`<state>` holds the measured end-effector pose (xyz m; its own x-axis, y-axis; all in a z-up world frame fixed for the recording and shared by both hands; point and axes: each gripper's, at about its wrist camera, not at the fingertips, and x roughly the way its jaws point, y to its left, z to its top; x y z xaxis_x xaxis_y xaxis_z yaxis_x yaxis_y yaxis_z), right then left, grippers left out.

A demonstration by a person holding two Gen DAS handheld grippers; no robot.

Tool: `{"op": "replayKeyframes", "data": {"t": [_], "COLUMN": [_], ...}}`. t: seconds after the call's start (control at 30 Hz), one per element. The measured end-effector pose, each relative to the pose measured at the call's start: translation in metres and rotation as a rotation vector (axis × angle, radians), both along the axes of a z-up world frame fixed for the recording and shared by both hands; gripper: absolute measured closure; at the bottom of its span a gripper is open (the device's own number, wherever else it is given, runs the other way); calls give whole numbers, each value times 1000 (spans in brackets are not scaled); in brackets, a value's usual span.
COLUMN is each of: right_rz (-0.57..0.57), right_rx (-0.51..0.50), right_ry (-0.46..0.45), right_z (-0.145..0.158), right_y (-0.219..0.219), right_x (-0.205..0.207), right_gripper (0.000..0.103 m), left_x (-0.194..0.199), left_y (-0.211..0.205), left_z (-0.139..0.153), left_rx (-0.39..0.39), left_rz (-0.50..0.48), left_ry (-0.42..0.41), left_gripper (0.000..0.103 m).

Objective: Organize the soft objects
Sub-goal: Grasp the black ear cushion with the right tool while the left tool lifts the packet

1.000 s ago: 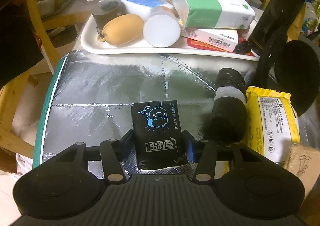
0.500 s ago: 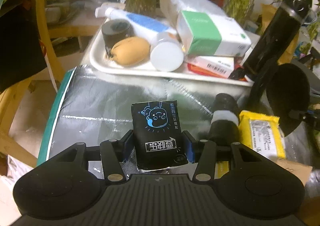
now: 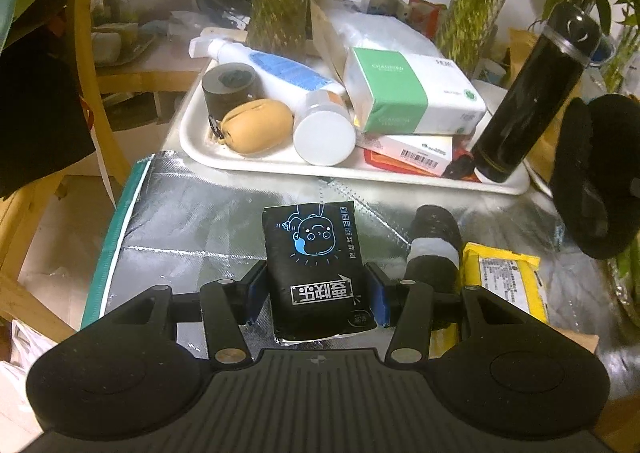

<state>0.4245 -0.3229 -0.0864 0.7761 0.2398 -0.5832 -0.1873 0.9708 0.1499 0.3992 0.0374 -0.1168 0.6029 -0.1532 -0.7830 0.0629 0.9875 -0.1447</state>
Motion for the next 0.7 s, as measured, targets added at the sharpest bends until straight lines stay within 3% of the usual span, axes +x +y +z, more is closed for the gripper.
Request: {"op": "replayKeyframes", "data": {"t": [0.33, 0.7], "right_rz": [12, -17], "right_rx": [-22, 33], "right_ry": [29, 27], "right_z": [17, 41], "right_y": [0, -11], "right_x": [-18, -64], "right_gripper": [93, 93], "left_x": [-20, -60], "left_y": [6, 14], "left_z": [18, 58], "left_rx": [7, 14], "left_rz": [-24, -31], "left_ry": [-44, -119], "left_gripper": [54, 54]}}
